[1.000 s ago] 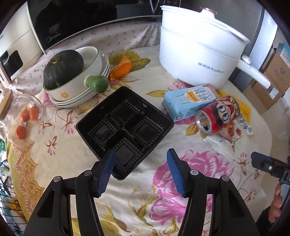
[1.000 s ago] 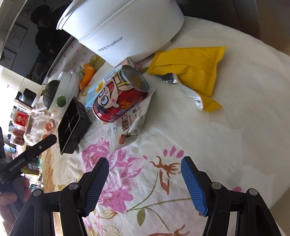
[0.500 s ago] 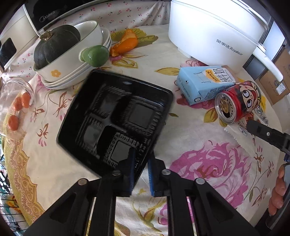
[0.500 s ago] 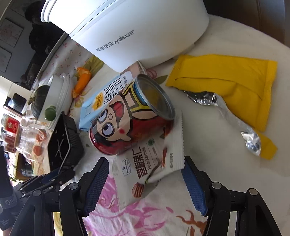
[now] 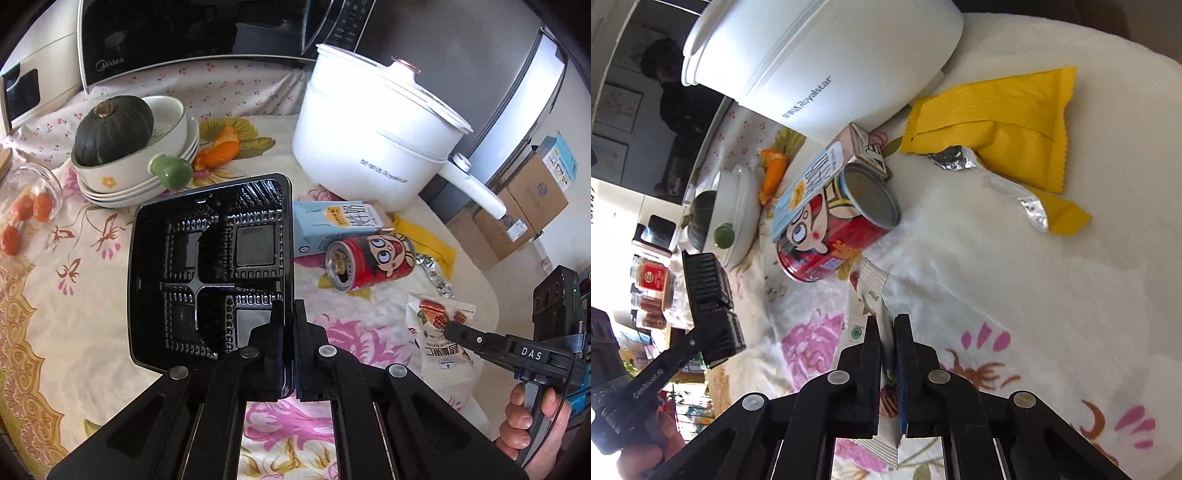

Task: Collect trash
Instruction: 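Grasp the black plastic tray with the left tool while the right tool grasps the white snack packet, then carry the tray with the left tool while the right tool carries the packet and releases it into the bin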

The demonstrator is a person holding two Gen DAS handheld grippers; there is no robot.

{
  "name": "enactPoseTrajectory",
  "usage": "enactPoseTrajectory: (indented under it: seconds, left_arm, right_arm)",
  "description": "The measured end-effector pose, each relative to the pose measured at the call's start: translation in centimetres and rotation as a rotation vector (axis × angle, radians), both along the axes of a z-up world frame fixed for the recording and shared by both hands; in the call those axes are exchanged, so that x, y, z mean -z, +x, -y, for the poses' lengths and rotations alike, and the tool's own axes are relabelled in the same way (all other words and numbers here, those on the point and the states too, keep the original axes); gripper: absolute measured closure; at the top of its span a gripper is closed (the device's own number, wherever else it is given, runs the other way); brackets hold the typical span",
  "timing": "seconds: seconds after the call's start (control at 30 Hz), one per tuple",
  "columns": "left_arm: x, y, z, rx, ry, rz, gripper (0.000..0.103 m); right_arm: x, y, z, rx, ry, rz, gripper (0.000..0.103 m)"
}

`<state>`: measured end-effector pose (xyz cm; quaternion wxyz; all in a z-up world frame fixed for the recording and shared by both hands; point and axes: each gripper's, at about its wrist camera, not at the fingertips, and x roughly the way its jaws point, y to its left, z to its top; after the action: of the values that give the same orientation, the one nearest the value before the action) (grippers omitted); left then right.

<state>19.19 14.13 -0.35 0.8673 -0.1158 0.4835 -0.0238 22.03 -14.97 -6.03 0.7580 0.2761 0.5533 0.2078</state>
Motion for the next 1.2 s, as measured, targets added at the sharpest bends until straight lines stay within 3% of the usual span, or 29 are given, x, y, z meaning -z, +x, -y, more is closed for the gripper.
enactPoseTrajectory:
  seconds: [0.13, 0.23, 0.5, 0.9, 1.07, 1.2]
  left_arm:
    - [-1.3, -1.7, 2.1, 0.058, -0.049, 0.062, 0.1]
    - [-2.0, -3.2, 4.6, 0.119, -0.036, 0.094, 0.1]
    - [-3.4, -8.2, 13.5, 0.367, -0.034, 0.162, 0.1]
    - [-2.1, -15.4, 23.2, 0.666, -0.03, 0.138, 0.099]
    - [-0.5, -17.6, 25.0, 0.707, -0.019, 0.109, 0.099]
    - [0.9, -18.2, 25.8, 0.728, -0.011, 0.068, 0.099]
  right_arm:
    - [-1.8, -1.8, 1.4, 0.013, 0.042, 0.015, 0.097]
    - [-3.4, -3.1, 2.7, 0.02, 0.025, 0.05, 0.097]
    - [-4.9, -7.0, 7.1, 0.057, -0.024, 0.052, 0.097]
    - [-7.5, -13.7, 13.9, 0.145, 0.005, 0.045, 0.096]
    - [-7.7, -15.8, 15.3, 0.176, 0.008, 0.068, 0.096]
    - [-5.8, -17.0, 14.8, 0.143, -0.06, 0.034, 0.096]
